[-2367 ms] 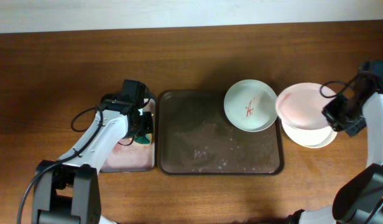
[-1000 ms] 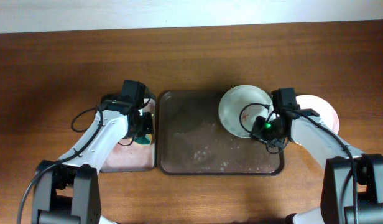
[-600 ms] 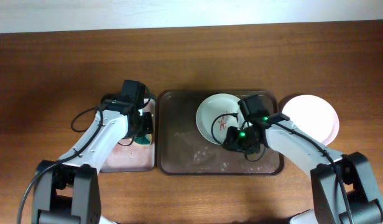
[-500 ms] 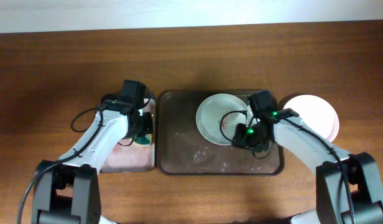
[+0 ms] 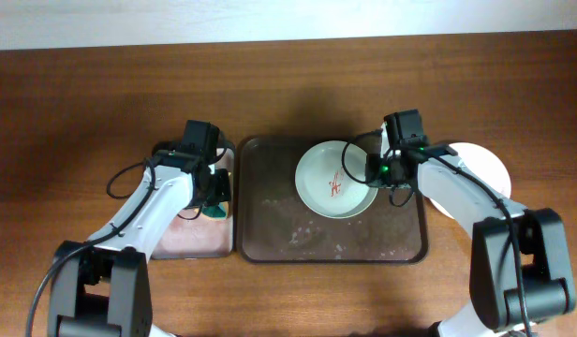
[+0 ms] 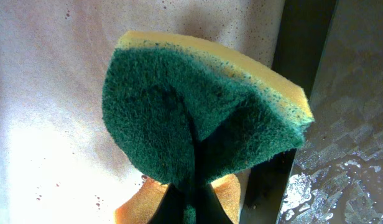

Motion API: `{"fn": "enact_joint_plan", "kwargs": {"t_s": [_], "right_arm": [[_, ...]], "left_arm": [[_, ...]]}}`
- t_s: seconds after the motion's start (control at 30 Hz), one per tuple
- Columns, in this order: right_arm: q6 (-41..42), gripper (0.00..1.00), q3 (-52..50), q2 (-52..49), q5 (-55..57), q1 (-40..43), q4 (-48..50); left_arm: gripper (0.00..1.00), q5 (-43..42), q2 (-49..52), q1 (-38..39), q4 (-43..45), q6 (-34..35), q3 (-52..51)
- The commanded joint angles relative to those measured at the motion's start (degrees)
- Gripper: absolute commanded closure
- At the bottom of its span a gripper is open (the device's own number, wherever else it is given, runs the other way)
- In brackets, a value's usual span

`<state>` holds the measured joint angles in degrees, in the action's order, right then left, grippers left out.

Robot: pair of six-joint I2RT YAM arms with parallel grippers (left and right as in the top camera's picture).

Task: Clean dirty plates on tray and stack at the side
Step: 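Grasp the pale green plate rim with the right gripper and pull it center, then scrub the pale green plate with the sponge in the left gripper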

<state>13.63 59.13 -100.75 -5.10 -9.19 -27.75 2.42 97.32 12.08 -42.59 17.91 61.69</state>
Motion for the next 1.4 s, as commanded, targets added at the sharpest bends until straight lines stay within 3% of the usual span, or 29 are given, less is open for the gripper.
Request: {"fn": "enact_joint_plan", "kwargs": {"t_s": [0.0,0.13,0.37,0.43,0.47,0.57,0.7,0.8,0.93,0.97,1.07,1.37], "right_arm": [[0.3,0.82,0.4,-1.3,-2.2,0.2,0.1],[0.3,0.96,0.2,-1.3,-10.1,-0.7,-2.9],[5.7,0.96,0.0,-1.3,-10.2,-7.3,-7.7],[8.6,0.95,0.0,-1.3,-10.9,-7.8,-8.2],[9.4,0.83,0.0,-1.3,-10.9,-7.8,-8.3],[9.4,0.81,0.0,-1.3,-10.8,-7.8,-8.2],[9.4,0.94,-0.1,-1.3,-10.8,-7.8,-8.3],[9.4,0.96,-0.1,-1.3,-10.8,-7.8,-8.3],[9.4,0.96,-0.1,-1.3,-10.8,-7.8,-8.3],[9.4,0.96,-0.1,-1.3,-10.9,-7.8,-8.3],[9.4,0.96,-0.1,-1.3,-11.0,-7.8,-8.3],[9.4,0.96,-0.1,-1.3,-11.0,-7.8,-8.5]], "left_arm": [[1.00,0.4,0.2,-0.2,0.1,-0.9,-0.1],[1.00,0.4,0.2,-0.2,0.1,-0.9,-0.1],[1.00,0.3,0.2,-0.2,0.1,-0.9,-0.1],[1.00,0.3,0.2,-0.2,0.1,-0.9,-0.1],[1.00,0.4,0.2,-0.2,0.1,-0.9,-0.1],[1.00,0.4,0.2,-0.2,0.1,-0.9,-0.1],[1.00,0.4,-0.6,-0.3,0.1,-0.9,0.8],[1.00,0.2,-3.7,-0.2,0.1,-0.9,3.3],[1.00,-15.3,-8.1,0.2,2.6,-0.9,4.5],[1.00,-19.3,-8.1,0.6,3.2,0.0,4.5],[1.00,-20.5,-7.2,4.3,3.8,8.3,4.5],[1.00,-17.3,3.5,17.7,15.0,10.0,4.5]]}}
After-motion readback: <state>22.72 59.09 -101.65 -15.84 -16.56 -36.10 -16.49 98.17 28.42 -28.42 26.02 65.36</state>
